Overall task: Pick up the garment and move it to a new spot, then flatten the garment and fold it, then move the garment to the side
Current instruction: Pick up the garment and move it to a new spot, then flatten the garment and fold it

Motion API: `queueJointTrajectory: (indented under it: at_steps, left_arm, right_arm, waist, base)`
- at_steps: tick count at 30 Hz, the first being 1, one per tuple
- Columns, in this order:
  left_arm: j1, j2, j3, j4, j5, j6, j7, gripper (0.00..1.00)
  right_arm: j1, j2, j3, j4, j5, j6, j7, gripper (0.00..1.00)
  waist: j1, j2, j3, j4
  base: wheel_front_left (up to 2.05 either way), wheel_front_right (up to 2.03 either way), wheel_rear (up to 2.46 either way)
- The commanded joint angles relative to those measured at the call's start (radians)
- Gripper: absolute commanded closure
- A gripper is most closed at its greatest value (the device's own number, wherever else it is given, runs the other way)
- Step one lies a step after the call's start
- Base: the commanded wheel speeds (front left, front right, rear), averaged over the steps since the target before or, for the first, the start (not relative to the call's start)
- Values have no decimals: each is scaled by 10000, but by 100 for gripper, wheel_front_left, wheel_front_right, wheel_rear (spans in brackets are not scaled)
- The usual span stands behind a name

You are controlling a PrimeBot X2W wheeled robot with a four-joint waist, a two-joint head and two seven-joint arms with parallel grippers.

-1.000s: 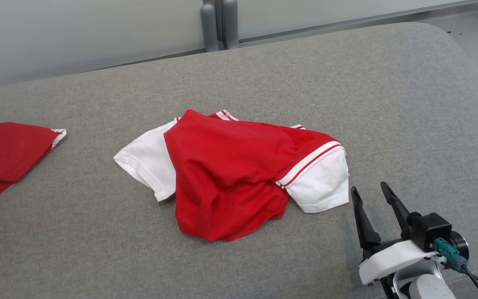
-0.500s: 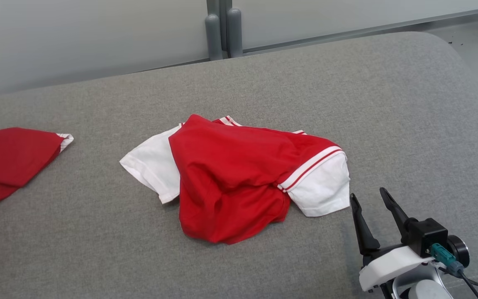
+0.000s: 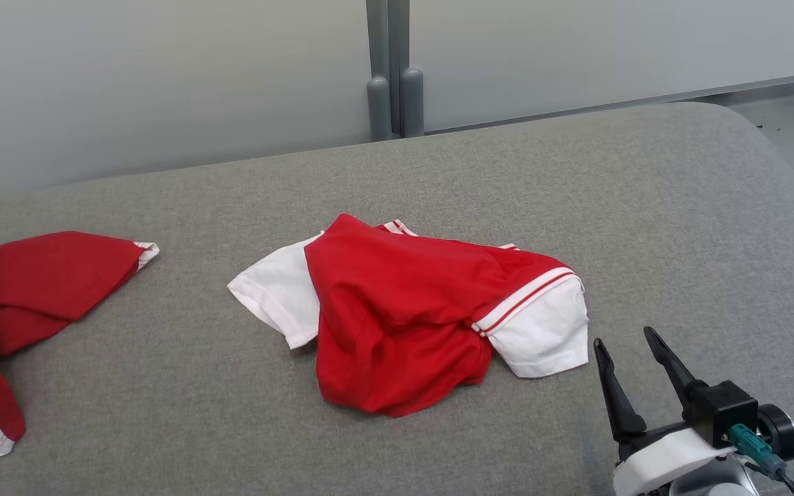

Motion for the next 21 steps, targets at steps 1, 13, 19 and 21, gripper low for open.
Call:
queueJointTrajectory:
  at_steps: [1,13,19,21]
  left_arm:
    - [445,-404,-72,-648,-40,152,49,0]
    - [1816,-2936,-3280,-2831,-35,186,325,0]
    - [1174,-3498,-4997,-1857,137,-52,483,0]
    - [871,-3591,-5396,-1461,149,-62,562,0]
  right_arm:
    - [-89,-44,5,-92,-24,1,-30,0]
    - [227,81,-249,-246,41,1,-29,0]
    - [91,185,-337,-237,22,1,-30,0]
    - [-1,230,-346,-229,28,1,-30,0]
  waist:
    - [0,111,26,-140]
    - [0,111,489,-388]
    - [0,111,849,-508]
    - [0,111,952,-582]
  base:
    - [0,0,0]
    - [0,0,0]
    - [0,0,0]
    - [0,0,0]
